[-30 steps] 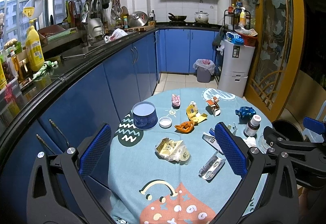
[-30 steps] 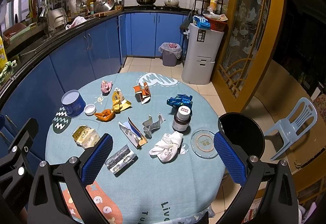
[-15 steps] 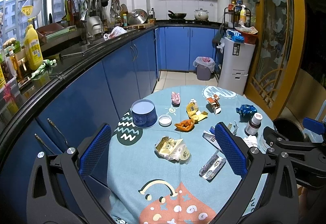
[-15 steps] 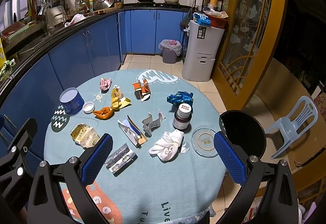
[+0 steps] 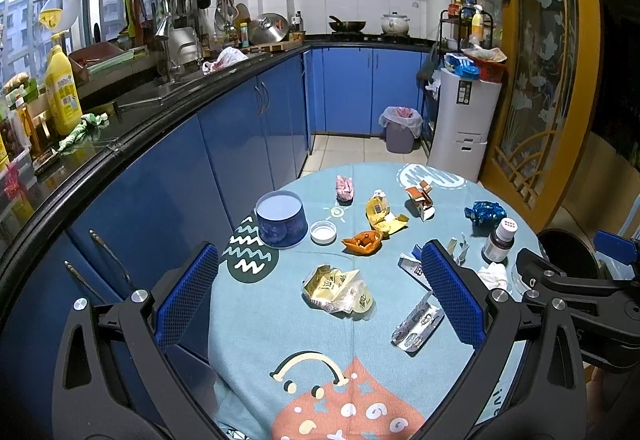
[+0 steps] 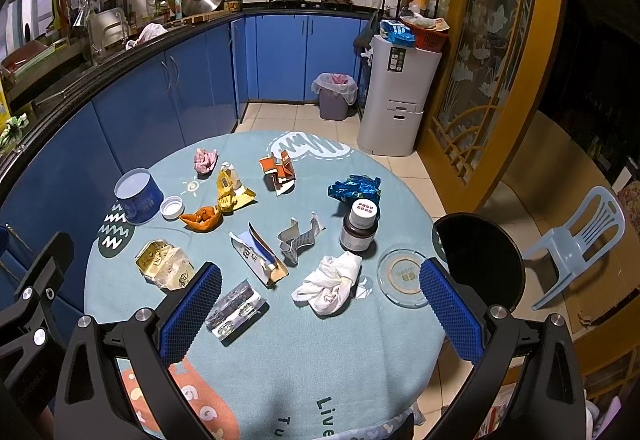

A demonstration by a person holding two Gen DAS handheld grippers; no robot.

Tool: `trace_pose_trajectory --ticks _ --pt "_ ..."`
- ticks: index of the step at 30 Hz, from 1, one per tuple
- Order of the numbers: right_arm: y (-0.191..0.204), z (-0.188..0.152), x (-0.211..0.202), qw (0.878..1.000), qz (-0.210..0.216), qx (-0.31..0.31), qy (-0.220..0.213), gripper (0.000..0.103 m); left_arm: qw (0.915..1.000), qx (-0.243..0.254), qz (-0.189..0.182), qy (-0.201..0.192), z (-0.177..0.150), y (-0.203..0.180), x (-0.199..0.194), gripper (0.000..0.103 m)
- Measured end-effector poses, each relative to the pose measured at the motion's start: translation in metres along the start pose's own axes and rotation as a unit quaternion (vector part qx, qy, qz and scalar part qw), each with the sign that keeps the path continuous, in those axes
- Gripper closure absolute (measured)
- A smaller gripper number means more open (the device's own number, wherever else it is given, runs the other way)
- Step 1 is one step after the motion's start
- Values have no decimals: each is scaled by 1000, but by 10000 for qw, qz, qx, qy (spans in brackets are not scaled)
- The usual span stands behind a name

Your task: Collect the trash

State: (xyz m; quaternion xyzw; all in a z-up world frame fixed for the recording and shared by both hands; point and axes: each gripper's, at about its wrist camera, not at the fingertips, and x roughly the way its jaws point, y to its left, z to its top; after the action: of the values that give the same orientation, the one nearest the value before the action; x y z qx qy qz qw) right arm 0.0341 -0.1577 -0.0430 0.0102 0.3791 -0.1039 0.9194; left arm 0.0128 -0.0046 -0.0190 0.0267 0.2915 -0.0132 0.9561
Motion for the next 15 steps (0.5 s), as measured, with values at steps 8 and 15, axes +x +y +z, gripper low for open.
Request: trace_pose_trajectory --ticks 8,15 --pt "0 2 4 10000 -6 -2 79 6 10000 12 -8 66 0 -1 5 3" --pt "0 3 10 9999 -7 -5 155 6 9999 16 -11 137 1 -2 11 3"
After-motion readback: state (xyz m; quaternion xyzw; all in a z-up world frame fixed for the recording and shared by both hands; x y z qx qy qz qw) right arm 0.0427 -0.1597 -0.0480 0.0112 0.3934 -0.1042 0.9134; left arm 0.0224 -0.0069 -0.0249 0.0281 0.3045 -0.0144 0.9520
